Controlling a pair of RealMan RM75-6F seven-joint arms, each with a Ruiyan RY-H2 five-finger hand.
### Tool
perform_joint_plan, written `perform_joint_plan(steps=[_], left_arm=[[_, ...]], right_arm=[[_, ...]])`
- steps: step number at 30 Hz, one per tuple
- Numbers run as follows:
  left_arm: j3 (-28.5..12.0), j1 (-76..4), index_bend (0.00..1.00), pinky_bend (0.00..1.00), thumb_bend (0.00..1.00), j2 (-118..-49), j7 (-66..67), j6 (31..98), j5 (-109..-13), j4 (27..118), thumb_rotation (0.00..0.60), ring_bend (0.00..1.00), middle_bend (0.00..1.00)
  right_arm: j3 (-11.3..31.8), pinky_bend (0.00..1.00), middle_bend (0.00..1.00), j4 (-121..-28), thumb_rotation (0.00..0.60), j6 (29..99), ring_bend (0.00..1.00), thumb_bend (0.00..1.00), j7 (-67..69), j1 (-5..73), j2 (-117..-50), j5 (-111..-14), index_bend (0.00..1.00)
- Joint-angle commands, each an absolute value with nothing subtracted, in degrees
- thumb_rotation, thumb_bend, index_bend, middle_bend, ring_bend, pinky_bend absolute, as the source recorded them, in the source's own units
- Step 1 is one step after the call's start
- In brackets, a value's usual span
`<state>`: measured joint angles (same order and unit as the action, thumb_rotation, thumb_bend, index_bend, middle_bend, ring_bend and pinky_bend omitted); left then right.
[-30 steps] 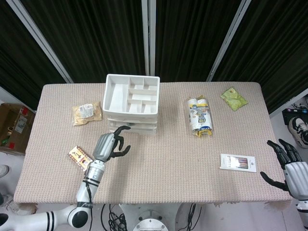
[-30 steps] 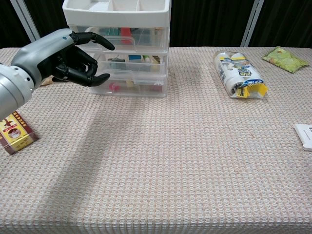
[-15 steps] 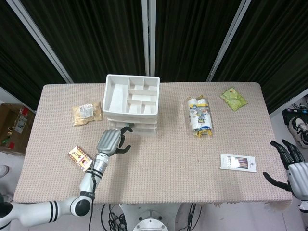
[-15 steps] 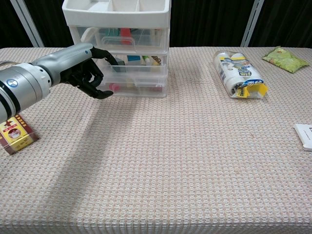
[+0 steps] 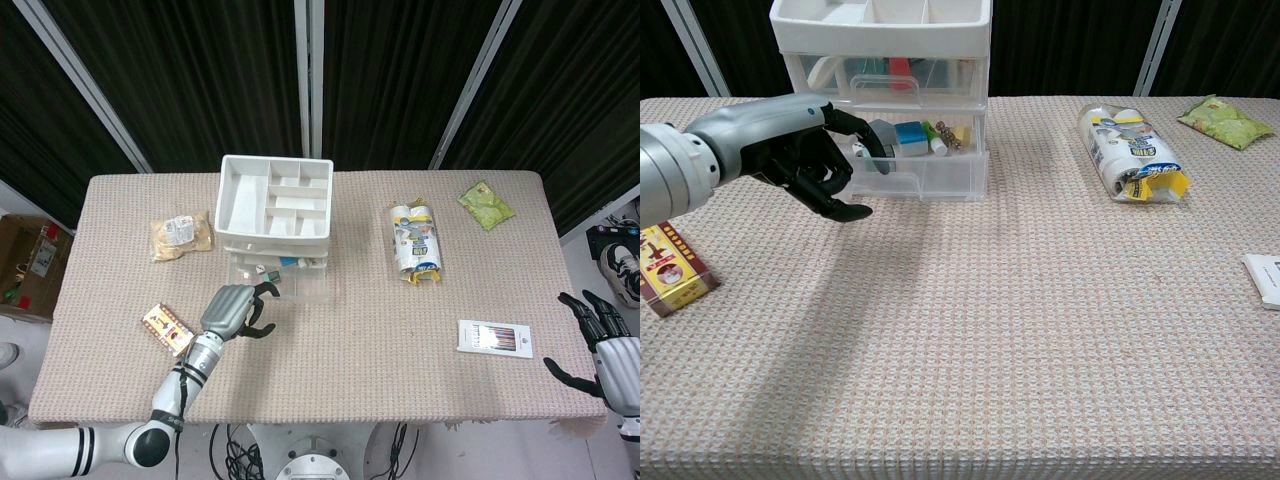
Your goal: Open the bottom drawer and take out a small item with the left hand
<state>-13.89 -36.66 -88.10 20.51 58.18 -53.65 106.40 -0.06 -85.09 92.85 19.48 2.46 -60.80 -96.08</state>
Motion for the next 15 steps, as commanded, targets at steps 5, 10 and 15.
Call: perform_joint_plan(steps=[5,10,15], left_arm=[[-13.1,-38.2,0.36,1.0,0.24,-84.0,19.1,54.7,-50.6,110.6,0.6,0.93,0.82],[-12.4,-38.3,0.26,1.0,0.24,-81.2,18.5,55.1,-52.5,113.5,0.6,0.93,0.82],[-12.7,-38.7,0.26,1.0,0.24,-78.0,17.8,55.6,-56.2,115.9,0.6,0.93,0.81]], right_arm=[[-0.1,0.1,0.14,-84.9,0.6,93.1,0.0,0.13,19.7,2.3,-60.8,-96.0,0.0],[0.0,0.1,0.14,-84.9,0.6,93.2,0.0,0.13,19.8,2.1,-60.6,-95.8,0.0],[0.0,0.1,0.14,-84.9,0.6,93.0,0.0,0.13,19.6,2.3,-60.6,-95.8,0.0]])
